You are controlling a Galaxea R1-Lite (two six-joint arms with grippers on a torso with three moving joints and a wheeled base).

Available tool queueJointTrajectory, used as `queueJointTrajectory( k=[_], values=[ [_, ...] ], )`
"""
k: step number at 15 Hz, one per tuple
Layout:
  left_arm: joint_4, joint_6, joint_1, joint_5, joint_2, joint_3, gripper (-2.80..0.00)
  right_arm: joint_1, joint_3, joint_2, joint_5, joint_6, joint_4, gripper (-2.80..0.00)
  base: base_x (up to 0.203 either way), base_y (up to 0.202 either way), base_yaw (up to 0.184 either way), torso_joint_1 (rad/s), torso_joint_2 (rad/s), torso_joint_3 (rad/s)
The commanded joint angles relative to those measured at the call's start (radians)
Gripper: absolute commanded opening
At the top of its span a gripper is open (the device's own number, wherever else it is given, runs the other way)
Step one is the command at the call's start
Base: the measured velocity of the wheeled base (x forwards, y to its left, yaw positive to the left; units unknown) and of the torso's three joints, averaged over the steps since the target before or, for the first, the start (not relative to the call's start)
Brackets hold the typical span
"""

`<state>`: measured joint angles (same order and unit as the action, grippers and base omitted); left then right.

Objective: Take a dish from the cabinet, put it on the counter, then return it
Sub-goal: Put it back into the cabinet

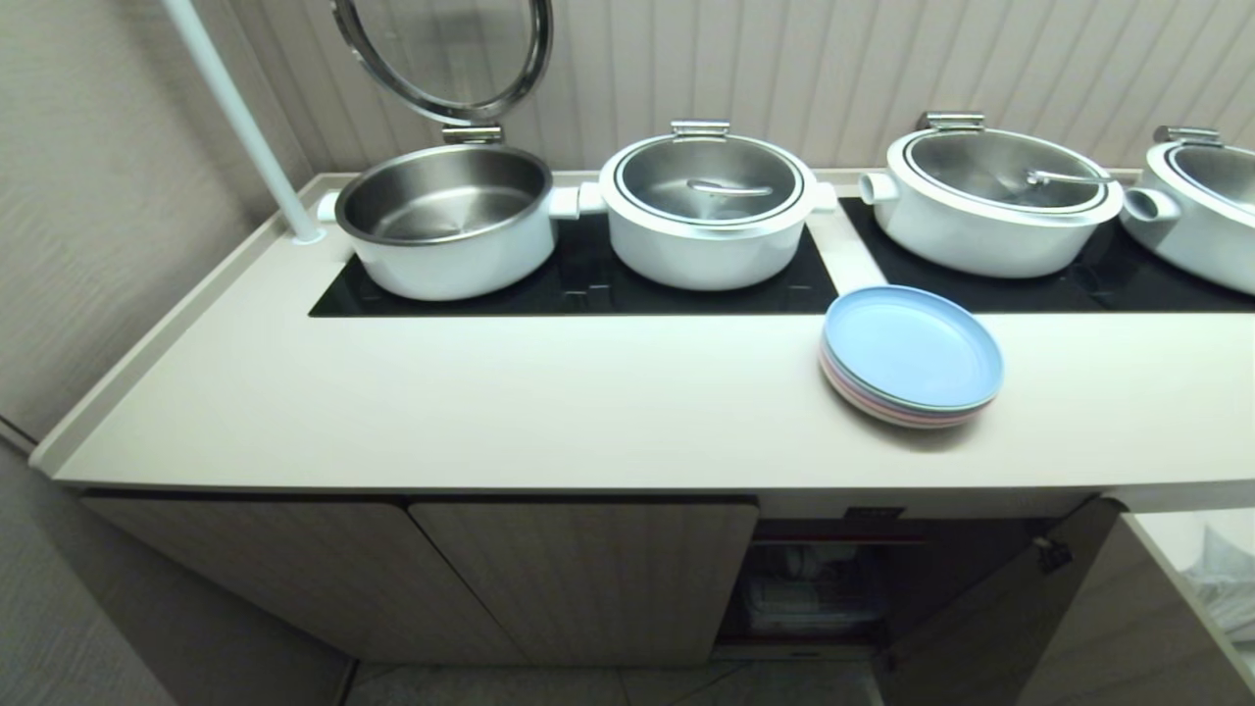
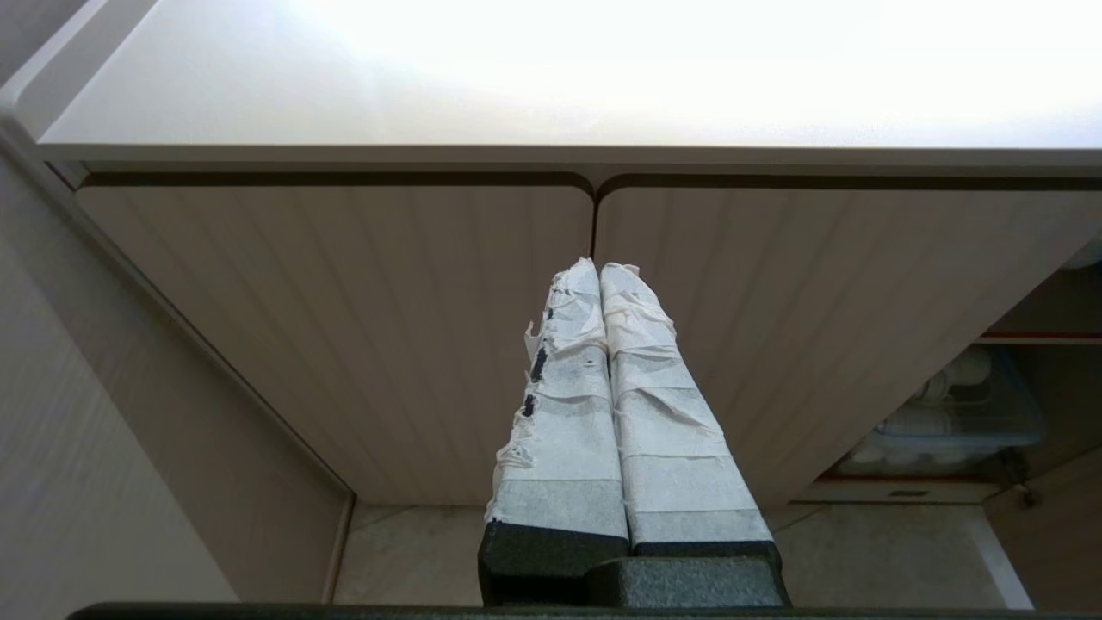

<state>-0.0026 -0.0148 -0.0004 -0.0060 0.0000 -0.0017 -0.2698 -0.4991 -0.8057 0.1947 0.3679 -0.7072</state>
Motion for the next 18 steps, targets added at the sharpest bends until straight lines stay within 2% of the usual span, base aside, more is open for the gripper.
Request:
queueJointTrajectory(
  k=[1,10,18],
  values=[
    [0.000,-0.001,0.000,0.000,0.000,0.000,-2.80,-0.001,0.001,0.000,0.002,0.001,-0.006,-2.80,0.000,0.000,0.000,-0.064,0.14,0.069],
    [0.000,-0.001,0.000,0.000,0.000,0.000,-2.80,-0.002,0.002,0.005,0.002,0.019,-0.008,-2.80,0.000,0.000,0.000,-0.091,0.19,0.100],
    [0.000,-0.001,0.000,0.000,0.000,0.000,-2.80,-0.009,0.002,0.005,0.002,0.022,-0.008,-2.80,0.000,0.000,0.000,-0.139,0.30,0.153]
  ],
)
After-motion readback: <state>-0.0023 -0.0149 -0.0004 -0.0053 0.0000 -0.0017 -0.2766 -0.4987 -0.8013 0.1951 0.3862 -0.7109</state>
